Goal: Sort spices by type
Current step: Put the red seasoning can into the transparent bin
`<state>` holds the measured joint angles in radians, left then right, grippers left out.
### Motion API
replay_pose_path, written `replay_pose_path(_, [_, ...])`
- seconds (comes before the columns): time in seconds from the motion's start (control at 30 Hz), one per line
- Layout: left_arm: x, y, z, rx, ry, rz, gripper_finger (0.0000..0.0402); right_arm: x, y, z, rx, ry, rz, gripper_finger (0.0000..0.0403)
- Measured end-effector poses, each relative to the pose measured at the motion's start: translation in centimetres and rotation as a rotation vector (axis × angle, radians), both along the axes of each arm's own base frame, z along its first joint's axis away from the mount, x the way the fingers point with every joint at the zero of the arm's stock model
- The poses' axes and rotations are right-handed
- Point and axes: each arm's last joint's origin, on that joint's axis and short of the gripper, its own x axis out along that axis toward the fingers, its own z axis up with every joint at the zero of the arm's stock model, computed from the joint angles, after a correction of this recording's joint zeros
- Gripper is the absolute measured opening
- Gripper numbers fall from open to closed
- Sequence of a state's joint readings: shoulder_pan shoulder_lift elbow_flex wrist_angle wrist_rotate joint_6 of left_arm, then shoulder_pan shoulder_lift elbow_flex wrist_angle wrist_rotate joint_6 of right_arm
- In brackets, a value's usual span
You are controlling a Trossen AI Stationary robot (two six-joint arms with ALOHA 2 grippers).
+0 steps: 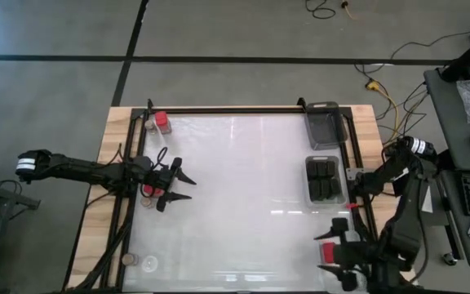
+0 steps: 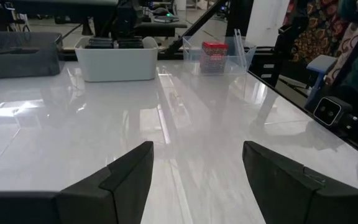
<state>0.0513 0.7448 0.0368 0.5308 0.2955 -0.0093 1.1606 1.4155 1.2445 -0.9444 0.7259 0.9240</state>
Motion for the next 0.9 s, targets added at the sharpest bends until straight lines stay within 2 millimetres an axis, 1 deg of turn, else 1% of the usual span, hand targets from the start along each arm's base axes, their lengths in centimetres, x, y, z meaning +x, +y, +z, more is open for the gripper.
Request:
replay_pose_path(0.1, [0.0,0.0,0.0,0.0,0.0,0.0,0.0232,2.0,-0.5,0.2,-0.027,-0.062,-0.013,0.0354])
replay_pose_path(0.2, [0.0,0.0,0.0,0.0,0.0,0.0,0.0232,4.4,-1.2,-0.2,-0.03,-0.073,-0.009,0.0354])
replay_pose_path(0.4, [0.0,0.0,0.0,0.0,0.0,0.0,0.0232,8.7,-3.5,-0.7,-0.028,-0.071,-0.034,0.0354])
replay_pose_path(0.63, [0.0,0.0,0.0,0.0,-0.001,0.0,0.0232,12.4,-5.7,-2.0,-0.067,-0.072,-0.043,0.0354])
replay_pose_path(0.73, [0.0,0.0,0.0,0.0,0.0,0.0,0.0232,13.8,-6.1,-2.9,-0.067,-0.059,-0.04,0.0354])
replay_pose_path(0.9, [0.0,0.0,0.0,0.0,-0.001,0.0,0.0232,15.7,-6.4,-4.4,-0.118,-0.057,-0.033,0.0354])
